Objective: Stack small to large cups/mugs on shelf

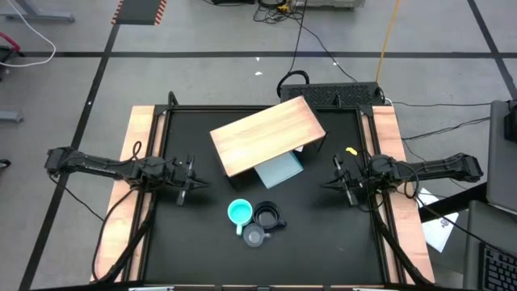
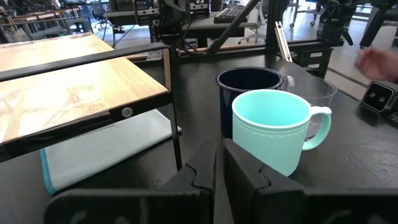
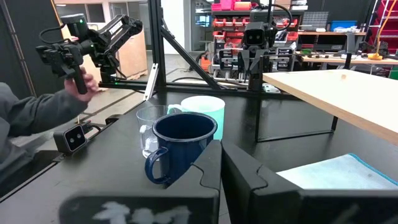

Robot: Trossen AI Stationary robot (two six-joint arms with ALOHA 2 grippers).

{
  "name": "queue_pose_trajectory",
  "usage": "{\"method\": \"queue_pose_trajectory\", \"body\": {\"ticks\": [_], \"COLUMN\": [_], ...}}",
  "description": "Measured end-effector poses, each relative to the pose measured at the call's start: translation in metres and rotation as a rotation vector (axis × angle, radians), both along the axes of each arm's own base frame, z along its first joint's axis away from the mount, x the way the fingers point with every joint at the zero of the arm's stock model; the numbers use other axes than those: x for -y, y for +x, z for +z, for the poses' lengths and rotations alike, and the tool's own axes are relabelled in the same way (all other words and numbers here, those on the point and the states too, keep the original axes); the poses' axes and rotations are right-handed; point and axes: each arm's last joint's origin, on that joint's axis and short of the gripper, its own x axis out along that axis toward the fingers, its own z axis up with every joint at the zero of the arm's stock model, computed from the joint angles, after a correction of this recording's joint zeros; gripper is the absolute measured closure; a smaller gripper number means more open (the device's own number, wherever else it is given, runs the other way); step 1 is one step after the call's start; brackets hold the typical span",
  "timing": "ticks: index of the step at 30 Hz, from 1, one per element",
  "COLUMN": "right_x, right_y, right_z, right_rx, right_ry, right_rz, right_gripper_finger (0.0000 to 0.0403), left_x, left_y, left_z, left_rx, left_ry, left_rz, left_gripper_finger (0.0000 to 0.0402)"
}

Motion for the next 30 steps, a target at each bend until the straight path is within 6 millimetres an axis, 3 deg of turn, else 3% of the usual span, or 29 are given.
{"method": "queue_pose_trajectory", "body": {"ticks": [26, 30], "right_x": [0.0, 0.0], "right_y": [0.0, 0.0], "right_z": [0.0, 0.0], "right_rx": [0.0, 0.0], "right_ry": [0.0, 0.0], "right_rz": [0.0, 0.0], "right_gripper_finger": [0.0403, 0.0403], "left_x": [0.0, 0.003], "left_y": [0.001, 0.001], "left_z": [0.019, 0.028], "left_rx": [0.142, 0.199], "left_ry": [-0.326, -0.294], "left_rz": [0.032, -0.076], "left_gripper_finger": [0.0371, 0.0371]}}
